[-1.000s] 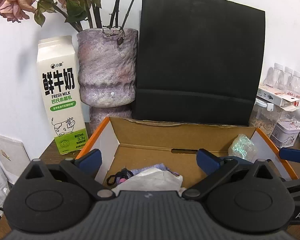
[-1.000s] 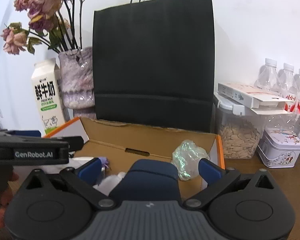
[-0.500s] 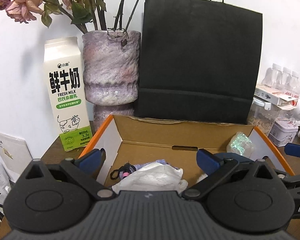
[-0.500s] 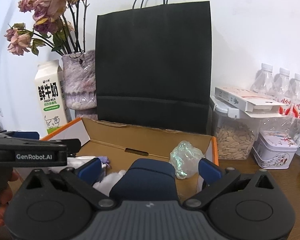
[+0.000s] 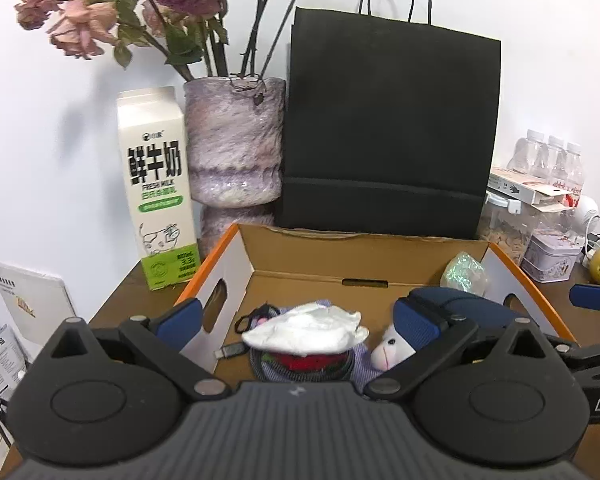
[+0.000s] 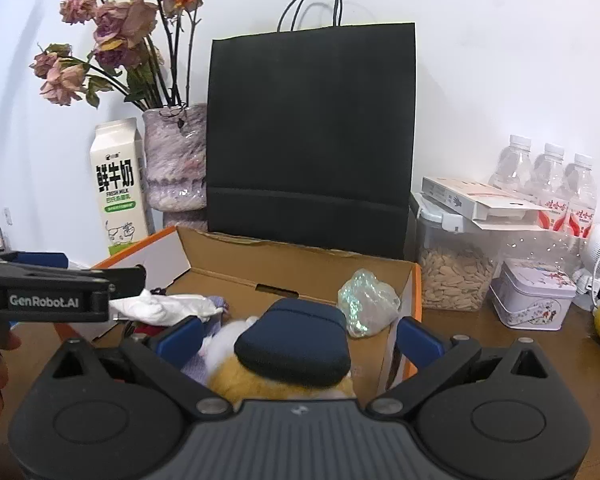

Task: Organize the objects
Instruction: 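Open the left tool to drop the cloth while the right tool drops the pouch into the box, then withdraw both tools from the box toward the lilac towel and yellow block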

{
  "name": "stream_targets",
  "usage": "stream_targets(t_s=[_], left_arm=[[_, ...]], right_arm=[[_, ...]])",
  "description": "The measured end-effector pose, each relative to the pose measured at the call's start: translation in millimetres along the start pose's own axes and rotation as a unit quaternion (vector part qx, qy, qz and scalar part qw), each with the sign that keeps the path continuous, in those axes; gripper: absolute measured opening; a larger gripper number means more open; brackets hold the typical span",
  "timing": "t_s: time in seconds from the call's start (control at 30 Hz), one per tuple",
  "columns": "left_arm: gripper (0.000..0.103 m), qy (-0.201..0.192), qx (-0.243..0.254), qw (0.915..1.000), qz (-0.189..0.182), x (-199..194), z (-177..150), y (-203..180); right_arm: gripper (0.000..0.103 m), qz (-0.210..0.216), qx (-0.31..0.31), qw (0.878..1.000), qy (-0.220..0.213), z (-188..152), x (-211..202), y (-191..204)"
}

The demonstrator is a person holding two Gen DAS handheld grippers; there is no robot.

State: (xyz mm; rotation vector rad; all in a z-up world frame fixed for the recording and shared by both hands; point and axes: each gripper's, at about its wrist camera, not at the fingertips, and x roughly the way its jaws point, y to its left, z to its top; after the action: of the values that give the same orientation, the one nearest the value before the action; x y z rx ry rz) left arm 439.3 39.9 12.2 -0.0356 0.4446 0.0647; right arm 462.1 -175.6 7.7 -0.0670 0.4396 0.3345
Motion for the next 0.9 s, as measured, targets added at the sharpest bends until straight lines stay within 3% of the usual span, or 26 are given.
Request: stream_targets(t_s=[0.9], left_arm=[[0.103, 0.005, 0.002, 0.9998, -0.017, -107, -64, -8]], right_arm=[[0.103, 0.004, -0.002, 1.0, 0.026, -62, -96, 17]])
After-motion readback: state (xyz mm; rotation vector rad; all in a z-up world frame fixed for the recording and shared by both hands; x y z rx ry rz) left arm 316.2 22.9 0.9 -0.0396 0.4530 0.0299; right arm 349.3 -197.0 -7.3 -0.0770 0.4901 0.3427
